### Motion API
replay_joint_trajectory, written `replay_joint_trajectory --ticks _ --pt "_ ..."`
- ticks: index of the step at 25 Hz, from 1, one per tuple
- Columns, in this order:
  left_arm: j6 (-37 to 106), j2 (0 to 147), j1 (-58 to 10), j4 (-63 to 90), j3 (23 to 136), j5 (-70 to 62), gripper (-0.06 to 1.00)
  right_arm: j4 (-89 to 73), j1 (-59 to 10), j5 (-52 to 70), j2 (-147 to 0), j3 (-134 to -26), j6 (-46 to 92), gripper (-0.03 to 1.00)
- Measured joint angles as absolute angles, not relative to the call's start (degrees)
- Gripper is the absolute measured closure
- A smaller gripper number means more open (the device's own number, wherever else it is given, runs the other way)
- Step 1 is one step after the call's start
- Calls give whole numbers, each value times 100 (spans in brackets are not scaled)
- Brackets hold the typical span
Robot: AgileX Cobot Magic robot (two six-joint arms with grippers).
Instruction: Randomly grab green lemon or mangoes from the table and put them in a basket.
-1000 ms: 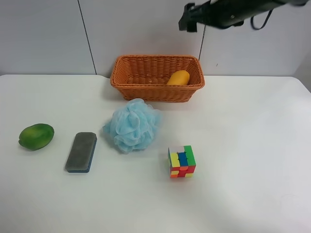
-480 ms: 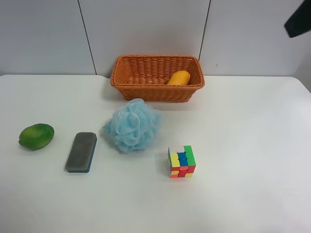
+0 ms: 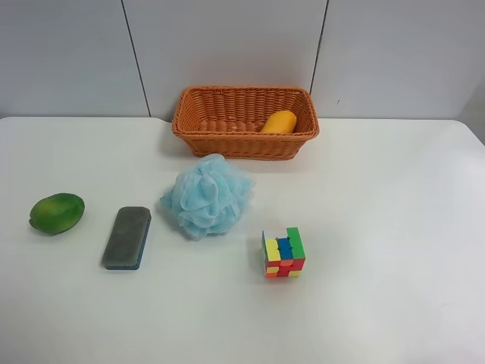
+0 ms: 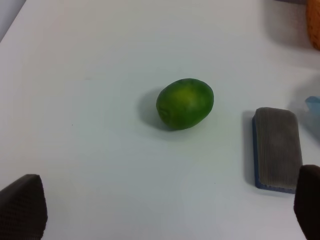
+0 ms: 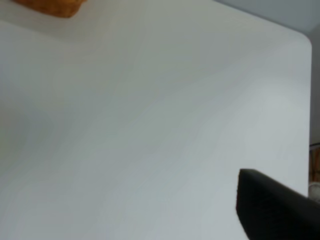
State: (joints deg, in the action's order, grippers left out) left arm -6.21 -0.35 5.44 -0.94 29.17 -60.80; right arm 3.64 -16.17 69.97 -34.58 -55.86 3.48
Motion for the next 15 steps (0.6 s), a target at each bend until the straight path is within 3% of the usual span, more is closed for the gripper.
replay_joint_trajectory --ticks 15 --pt "-621 -35 544 -94 2917 -6080 -5 -61 -1617 6087 -443 -2827 257 -3"
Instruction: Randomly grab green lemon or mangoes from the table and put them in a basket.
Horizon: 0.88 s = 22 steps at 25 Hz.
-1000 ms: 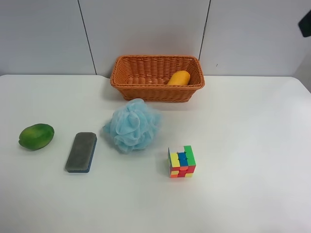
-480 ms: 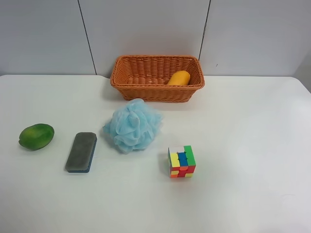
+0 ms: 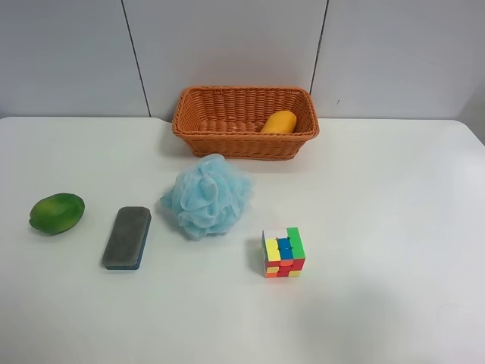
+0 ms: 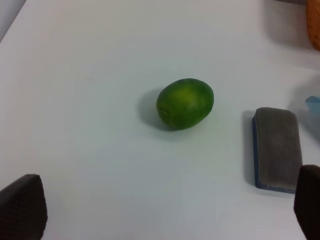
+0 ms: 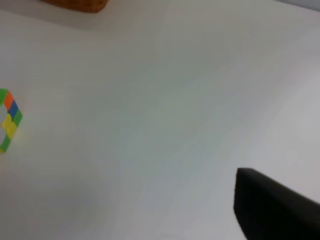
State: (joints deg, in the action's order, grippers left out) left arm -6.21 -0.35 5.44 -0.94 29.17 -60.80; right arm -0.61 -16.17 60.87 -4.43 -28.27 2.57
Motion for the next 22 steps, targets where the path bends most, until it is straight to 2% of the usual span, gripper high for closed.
replay_joint_trajectory --ticks 4,14,17,22 --pt "-621 -35 544 -94 2917 -6080 -5 -61 -1617 6110 3 -2756 257 -3" --pt "-621 -35 544 -94 2917 -6080 -5 0 -1608 6110 15 -2756 180 -3" --pt "-621 -35 544 -94 2917 -6080 -5 0 -1280 6110 15 -2756 149 -3" --pt "-621 -35 544 -94 2917 -6080 -5 0 -231 6093 15 -2756 134 -3"
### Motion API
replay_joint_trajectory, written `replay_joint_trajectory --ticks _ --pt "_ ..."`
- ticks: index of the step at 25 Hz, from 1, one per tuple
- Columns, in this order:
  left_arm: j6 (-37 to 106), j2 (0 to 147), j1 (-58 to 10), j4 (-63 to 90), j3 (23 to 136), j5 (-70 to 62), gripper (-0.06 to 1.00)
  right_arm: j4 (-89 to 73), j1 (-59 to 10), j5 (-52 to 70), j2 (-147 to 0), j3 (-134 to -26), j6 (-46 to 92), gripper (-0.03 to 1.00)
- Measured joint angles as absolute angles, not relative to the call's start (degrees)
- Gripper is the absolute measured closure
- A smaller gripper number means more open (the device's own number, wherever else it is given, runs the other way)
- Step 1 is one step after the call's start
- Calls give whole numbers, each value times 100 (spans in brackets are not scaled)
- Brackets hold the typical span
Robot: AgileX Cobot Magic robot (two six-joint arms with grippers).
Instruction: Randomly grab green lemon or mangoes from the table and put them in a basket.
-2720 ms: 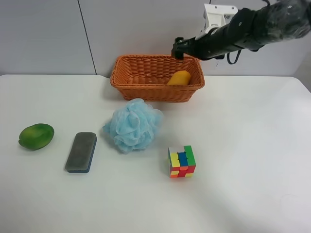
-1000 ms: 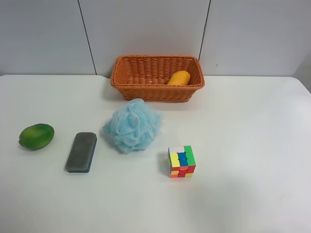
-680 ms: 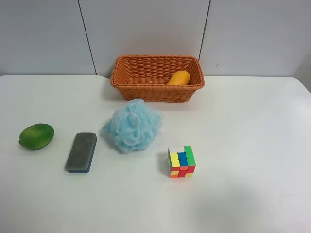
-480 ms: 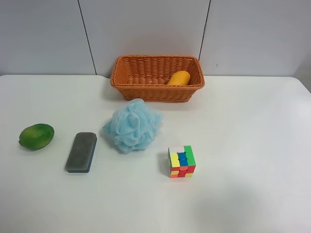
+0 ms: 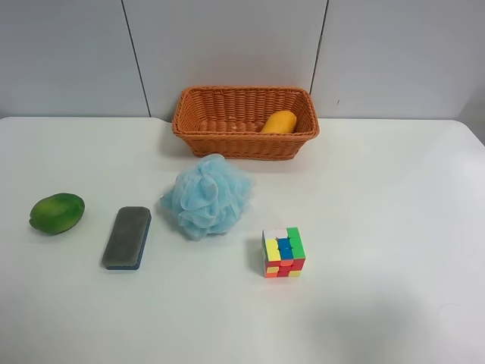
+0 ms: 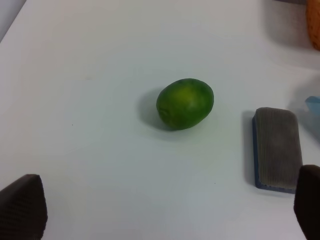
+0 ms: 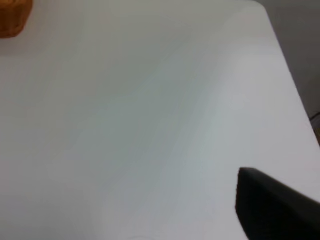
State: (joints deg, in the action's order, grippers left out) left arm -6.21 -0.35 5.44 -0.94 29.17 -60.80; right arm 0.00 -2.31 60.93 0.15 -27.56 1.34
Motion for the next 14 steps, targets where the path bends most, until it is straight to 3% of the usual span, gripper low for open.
replay_joint_trajectory --ticks 14 --pt "-621 -35 544 -100 2917 -6080 -5 0 -126 6093 15 -2756 101 -3"
